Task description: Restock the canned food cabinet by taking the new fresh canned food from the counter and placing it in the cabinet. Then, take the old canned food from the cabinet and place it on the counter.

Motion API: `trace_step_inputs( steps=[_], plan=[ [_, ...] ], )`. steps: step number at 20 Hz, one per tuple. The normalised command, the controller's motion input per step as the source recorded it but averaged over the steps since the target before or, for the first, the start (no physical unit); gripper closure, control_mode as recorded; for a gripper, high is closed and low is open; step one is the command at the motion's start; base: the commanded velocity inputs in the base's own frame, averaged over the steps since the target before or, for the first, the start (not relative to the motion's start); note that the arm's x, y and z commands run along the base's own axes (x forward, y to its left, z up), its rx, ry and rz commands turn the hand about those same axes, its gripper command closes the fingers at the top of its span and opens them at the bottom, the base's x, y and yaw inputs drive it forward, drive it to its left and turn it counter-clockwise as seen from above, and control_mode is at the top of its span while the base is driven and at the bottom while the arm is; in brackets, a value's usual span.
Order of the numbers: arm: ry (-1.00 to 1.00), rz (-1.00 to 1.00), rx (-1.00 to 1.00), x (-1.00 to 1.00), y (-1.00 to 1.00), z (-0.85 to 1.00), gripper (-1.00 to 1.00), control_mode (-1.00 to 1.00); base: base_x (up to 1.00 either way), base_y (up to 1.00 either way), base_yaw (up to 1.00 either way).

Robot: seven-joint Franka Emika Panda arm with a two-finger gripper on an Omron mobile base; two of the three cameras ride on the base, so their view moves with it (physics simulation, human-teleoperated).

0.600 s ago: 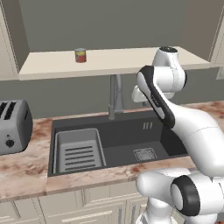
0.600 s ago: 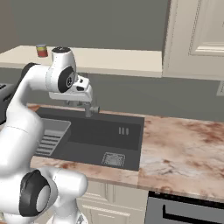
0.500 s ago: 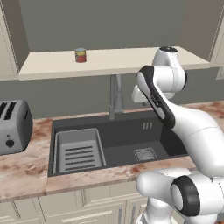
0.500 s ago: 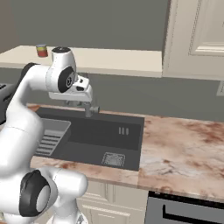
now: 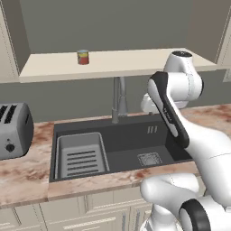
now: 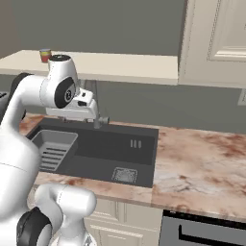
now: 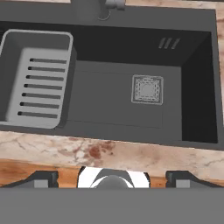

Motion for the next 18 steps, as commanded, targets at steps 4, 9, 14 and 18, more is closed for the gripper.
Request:
trace_step_inputs(
  steps=[4, 9, 14, 18],
  plan=[
    [0.0, 0.0, 0.02, -0.48, -0.03, -0.01, -1.0, -1.0, 0.0, 0.0, 0.0],
    [0.0, 0.0, 0.01, -0.36, 0.0, 0.0, -1.0, 1.0, -0.1, 0.0, 0.0],
    [0.0, 0.0, 0.0, 0.0, 0.0, 0.0, -1.0, 1.0, -0.67, 0.13, 0.02],
    [0.0, 0.0, 0.0, 0.0, 0.0, 0.0, -1.0, 1.0, -0.56, 0.57, 0.03]
  ],
)
